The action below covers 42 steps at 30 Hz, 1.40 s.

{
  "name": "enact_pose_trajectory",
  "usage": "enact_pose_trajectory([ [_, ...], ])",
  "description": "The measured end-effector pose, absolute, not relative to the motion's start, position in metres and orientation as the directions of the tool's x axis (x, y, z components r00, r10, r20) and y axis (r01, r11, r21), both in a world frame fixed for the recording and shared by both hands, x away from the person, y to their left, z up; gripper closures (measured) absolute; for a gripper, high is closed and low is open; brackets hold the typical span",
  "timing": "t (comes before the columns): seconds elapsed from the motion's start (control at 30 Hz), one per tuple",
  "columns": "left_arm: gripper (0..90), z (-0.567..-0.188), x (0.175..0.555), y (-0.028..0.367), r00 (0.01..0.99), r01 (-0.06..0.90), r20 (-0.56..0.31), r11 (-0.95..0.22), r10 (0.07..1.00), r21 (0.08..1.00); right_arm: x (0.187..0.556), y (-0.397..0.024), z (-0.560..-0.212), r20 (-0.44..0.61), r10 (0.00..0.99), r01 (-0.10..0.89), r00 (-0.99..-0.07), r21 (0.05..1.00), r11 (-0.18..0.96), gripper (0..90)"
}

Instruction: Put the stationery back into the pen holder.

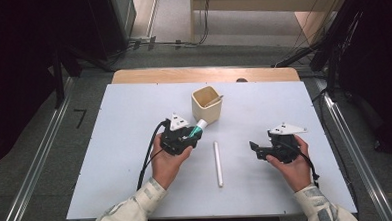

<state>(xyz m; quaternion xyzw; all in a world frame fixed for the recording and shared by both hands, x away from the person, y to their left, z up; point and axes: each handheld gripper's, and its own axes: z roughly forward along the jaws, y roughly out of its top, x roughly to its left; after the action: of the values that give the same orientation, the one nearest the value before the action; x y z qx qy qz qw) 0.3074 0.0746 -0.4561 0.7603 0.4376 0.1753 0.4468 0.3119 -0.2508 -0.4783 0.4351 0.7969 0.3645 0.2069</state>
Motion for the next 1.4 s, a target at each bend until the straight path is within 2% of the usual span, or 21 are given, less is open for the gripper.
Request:
enact_pose_trajectory([
  [0.77, 67.0, -0.432, 0.332, 0.078, 0.527, 0.489, -0.149, -0.156, 0.837, 0.858, 0.312, -0.251, -0.478, -0.012, 0.845, 0.543, -0.534, 0.762, 0.354, 18.5],
  [1.4, 66.9, -0.413, 0.373, 0.065, 0.488, 0.501, -0.188, -0.097, 0.852, 0.86, 0.313, -0.251, -0.479, -0.013, 0.844, 0.543, -0.537, 0.76, 0.357, 18.5],
])
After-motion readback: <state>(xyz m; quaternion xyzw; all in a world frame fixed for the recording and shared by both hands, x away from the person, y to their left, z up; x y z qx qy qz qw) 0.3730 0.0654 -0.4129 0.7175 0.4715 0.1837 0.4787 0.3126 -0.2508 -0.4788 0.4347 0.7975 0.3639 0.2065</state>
